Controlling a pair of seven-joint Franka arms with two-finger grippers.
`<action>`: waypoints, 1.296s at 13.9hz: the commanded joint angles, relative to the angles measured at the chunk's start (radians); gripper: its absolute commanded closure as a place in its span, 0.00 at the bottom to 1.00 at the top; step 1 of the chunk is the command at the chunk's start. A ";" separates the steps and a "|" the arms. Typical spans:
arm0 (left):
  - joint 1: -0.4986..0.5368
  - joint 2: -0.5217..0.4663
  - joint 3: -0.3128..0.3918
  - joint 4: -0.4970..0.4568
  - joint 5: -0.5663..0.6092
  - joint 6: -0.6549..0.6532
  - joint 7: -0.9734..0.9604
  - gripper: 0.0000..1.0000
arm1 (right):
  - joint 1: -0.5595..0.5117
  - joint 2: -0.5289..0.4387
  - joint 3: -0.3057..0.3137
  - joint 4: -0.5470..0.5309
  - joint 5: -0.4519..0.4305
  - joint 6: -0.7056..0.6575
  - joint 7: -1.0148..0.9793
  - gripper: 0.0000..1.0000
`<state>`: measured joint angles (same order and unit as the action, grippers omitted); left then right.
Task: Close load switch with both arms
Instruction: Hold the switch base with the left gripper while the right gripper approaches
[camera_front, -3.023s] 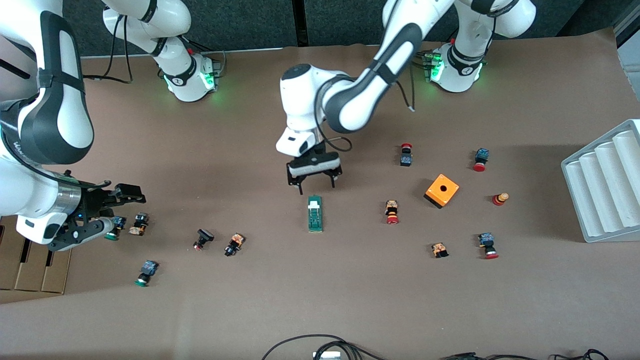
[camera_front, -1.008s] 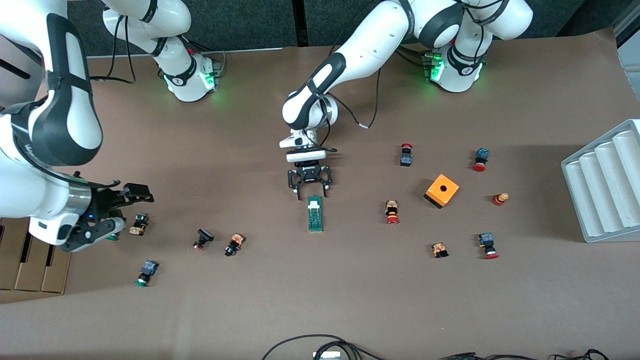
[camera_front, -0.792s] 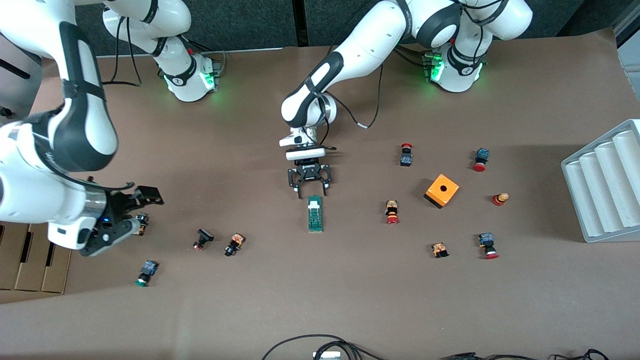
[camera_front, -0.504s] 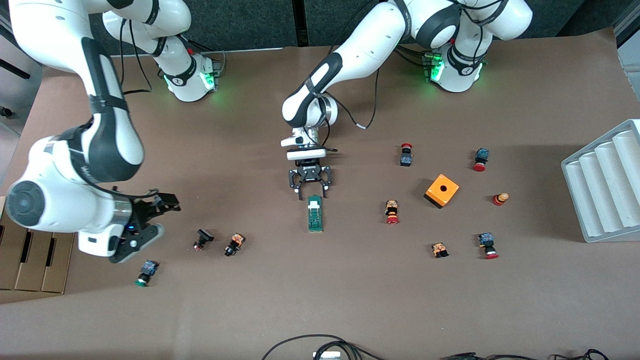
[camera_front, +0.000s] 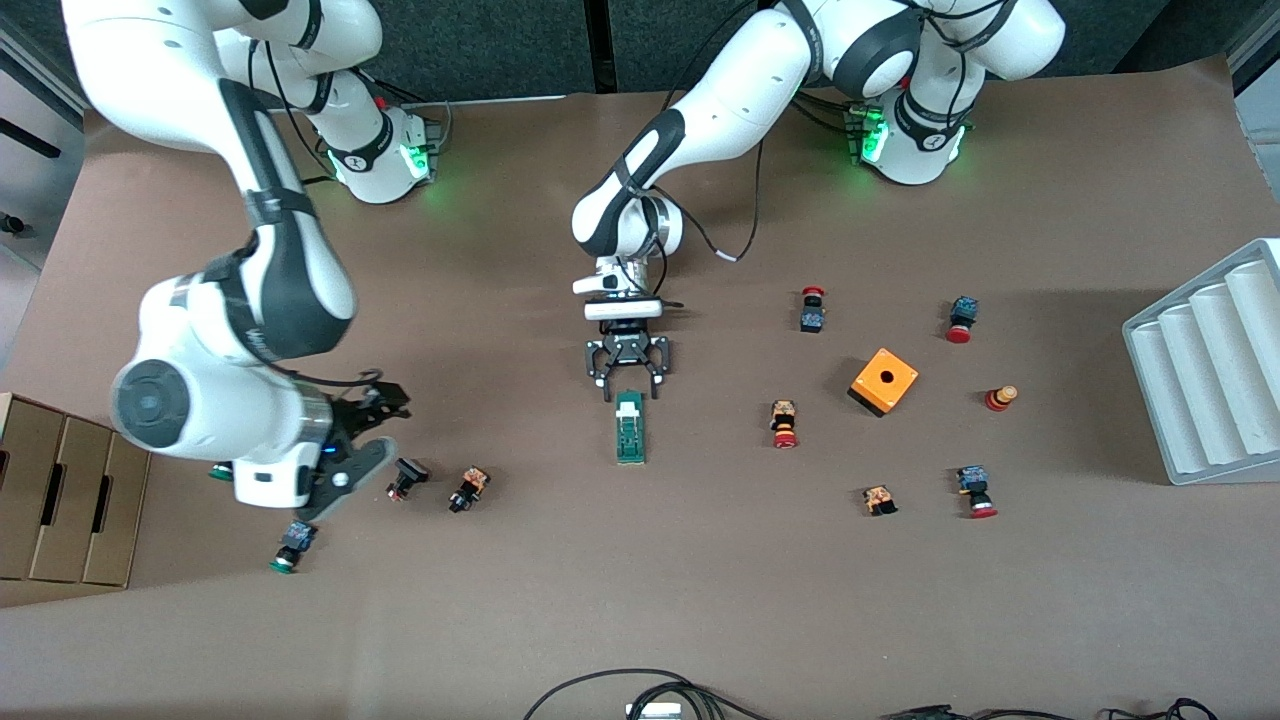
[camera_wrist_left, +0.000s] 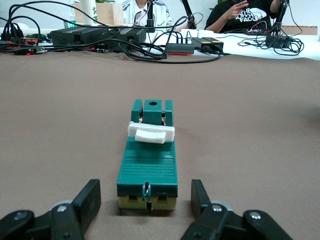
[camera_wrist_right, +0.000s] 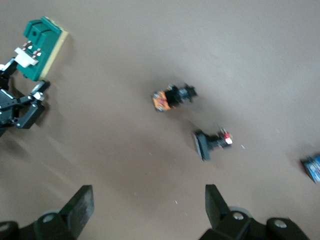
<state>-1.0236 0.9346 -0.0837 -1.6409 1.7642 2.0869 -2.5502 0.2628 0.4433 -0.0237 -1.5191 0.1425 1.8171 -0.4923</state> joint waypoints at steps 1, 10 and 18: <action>-0.001 0.003 -0.001 -0.005 0.034 -0.013 -0.027 0.26 | 0.074 0.057 -0.010 0.013 0.025 0.072 -0.032 0.01; -0.006 0.016 -0.001 0.012 0.031 -0.013 -0.025 0.69 | 0.219 0.158 -0.010 0.013 0.022 0.229 -0.172 0.01; -0.006 0.021 -0.001 0.012 0.032 -0.014 -0.028 0.69 | 0.328 0.216 -0.012 0.013 -0.060 0.335 -0.242 0.01</action>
<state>-1.0253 0.9374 -0.0842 -1.6418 1.7799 2.0817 -2.5526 0.5735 0.6502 -0.0259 -1.5204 0.1059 2.1345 -0.7145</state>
